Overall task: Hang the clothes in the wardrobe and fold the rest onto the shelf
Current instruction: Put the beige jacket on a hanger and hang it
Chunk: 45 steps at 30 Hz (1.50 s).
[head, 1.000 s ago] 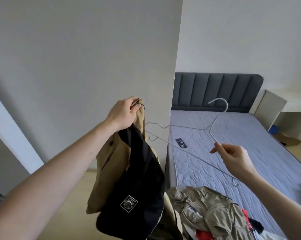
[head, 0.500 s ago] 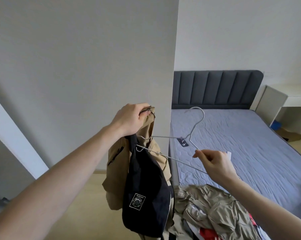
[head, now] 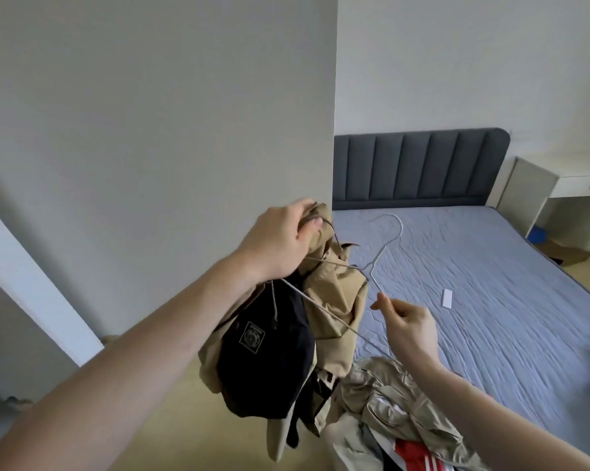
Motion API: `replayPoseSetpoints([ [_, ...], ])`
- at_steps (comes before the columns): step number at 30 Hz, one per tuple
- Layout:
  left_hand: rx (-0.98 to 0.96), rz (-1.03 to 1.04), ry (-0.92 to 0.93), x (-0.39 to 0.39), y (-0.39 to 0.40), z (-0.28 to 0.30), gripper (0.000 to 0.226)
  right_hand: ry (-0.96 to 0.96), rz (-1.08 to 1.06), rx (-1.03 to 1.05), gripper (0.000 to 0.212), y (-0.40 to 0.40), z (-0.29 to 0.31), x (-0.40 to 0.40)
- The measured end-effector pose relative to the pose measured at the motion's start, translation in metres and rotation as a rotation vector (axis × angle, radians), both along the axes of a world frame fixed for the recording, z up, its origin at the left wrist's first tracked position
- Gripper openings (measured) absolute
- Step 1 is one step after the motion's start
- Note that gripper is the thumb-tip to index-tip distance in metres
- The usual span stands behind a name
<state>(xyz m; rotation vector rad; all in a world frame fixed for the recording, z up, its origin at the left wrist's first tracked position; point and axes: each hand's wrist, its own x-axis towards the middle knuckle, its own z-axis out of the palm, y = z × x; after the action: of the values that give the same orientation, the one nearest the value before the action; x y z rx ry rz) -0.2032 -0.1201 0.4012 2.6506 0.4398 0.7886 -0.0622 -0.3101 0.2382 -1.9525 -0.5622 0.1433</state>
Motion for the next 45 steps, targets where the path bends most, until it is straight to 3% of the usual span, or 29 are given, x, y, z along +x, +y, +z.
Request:
replayPoseSetpoints([
  [7,-0.122,-0.171,0.152,-0.02,-0.038,-0.034,0.027,0.045,-0.02,0.216,0.044,0.011,-0.003,-0.007],
  [10,-0.062,-0.243,0.232,-0.022,-0.041,-0.047,0.02,0.012,-0.027,0.3,0.049,0.013,-0.006,-0.01],
  [12,0.013,-0.274,0.441,-0.026,-0.031,-0.045,0.016,0.025,-0.01,0.351,0.049,0.011,-0.005,-0.012],
  [14,-0.05,-0.332,0.644,-0.031,-0.019,-0.035,0.037,0.058,-0.003,0.4,0.054,0.01,-0.006,-0.014],
  [16,-0.118,-0.327,0.534,-0.03,-0.005,-0.019,0.042,0.11,-0.017,0.438,0.058,0.012,-0.007,-0.018],
  [18,0.061,-0.19,0.302,-0.013,0.021,-0.012,0.045,0.129,-0.013,0.458,0.059,0.016,-0.005,-0.02],
  [21,0.404,-0.059,0.499,0.017,0.055,-0.016,0.056,0.118,0.015,0.464,0.058,0.021,-0.001,-0.021],
  [24,0.391,-0.081,0.517,0.036,0.068,-0.019,0.011,0.085,0.039,0.425,0.059,0.018,0.0,-0.014],
  [25,0.363,-0.084,0.5,0.038,0.068,-0.018,0.005,0.086,0.04,0.401,0.056,0.015,0.0,-0.011],
  [30,0.26,-0.004,0.4,0.042,0.065,-0.023,0.022,-0.015,-0.023,0.352,0.018,-0.003,0.005,0.004],
  [32,0.246,0.029,0.337,0.043,0.065,-0.022,0.024,-0.102,-0.154,0.382,0.016,-0.012,-0.005,0.007],
  [34,0.228,0.047,0.283,0.043,0.068,-0.017,0.025,-0.019,-0.304,0.496,0.019,-0.02,-0.023,0.006],
  [36,0.215,0.063,0.242,0.042,0.07,-0.009,0.023,0.187,-0.421,0.568,0.02,-0.023,-0.045,-0.001],
  [38,0.194,0.075,0.226,0.041,0.071,-0.001,0.02,0.364,-0.418,0.458,0.019,-0.022,-0.073,-0.012],
  [40,0.182,0.101,0.214,0.04,0.069,0.007,0.018,0.518,-0.214,0.293,0.04,-0.015,-0.098,-0.025],
  [43,0.134,0.073,0.162,0.036,0.065,0.019,0.027,0.662,0.198,0.091,0.103,0.006,-0.12,-0.039],
  [45,0.076,0.027,0.131,0.032,0.063,0.026,0.034,0.638,0.358,0.003,0.108,0.025,-0.13,-0.037],
])
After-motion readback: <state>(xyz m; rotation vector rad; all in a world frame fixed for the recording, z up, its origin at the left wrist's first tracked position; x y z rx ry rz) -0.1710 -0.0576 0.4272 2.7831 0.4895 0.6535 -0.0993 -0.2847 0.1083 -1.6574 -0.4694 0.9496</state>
